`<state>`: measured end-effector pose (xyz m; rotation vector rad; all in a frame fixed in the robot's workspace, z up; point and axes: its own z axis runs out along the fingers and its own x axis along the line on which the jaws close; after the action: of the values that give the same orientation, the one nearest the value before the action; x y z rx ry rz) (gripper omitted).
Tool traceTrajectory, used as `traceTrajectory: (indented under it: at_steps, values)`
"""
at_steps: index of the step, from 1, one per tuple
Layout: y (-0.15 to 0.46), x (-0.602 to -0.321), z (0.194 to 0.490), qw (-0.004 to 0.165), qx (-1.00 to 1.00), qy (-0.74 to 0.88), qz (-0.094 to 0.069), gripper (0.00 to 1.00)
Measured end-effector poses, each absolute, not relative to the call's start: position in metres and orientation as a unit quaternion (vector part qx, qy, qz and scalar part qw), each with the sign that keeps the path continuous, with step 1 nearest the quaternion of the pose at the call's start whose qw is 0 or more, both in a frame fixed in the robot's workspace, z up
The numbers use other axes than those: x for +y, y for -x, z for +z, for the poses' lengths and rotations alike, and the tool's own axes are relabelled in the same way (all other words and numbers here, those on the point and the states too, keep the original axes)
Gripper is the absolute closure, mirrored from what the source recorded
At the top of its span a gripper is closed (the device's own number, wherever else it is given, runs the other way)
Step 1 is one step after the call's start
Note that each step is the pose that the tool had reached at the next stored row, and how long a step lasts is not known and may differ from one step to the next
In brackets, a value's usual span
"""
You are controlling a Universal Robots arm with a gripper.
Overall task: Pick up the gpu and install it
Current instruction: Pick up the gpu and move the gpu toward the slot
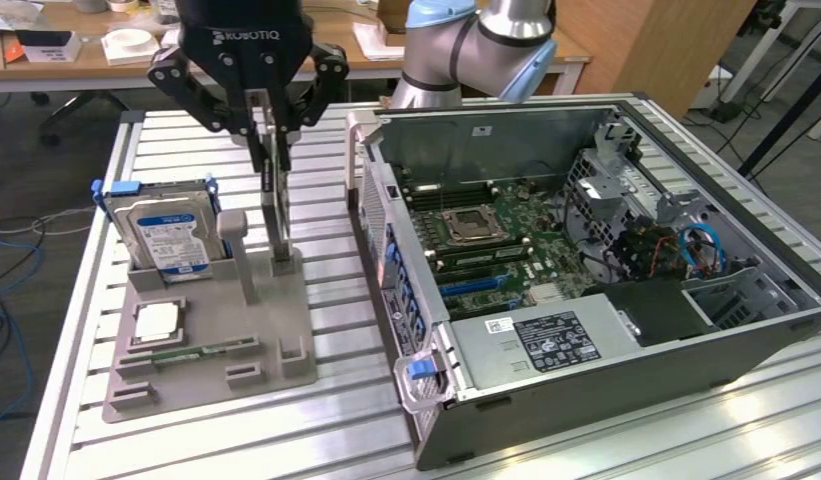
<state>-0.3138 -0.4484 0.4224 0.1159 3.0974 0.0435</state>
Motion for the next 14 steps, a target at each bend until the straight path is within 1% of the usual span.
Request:
traceTrajectory:
  at_steps: [14]
  values:
    - [0.291,-0.448,0.422,0.021,0.999,-0.037,0.014,0.74]
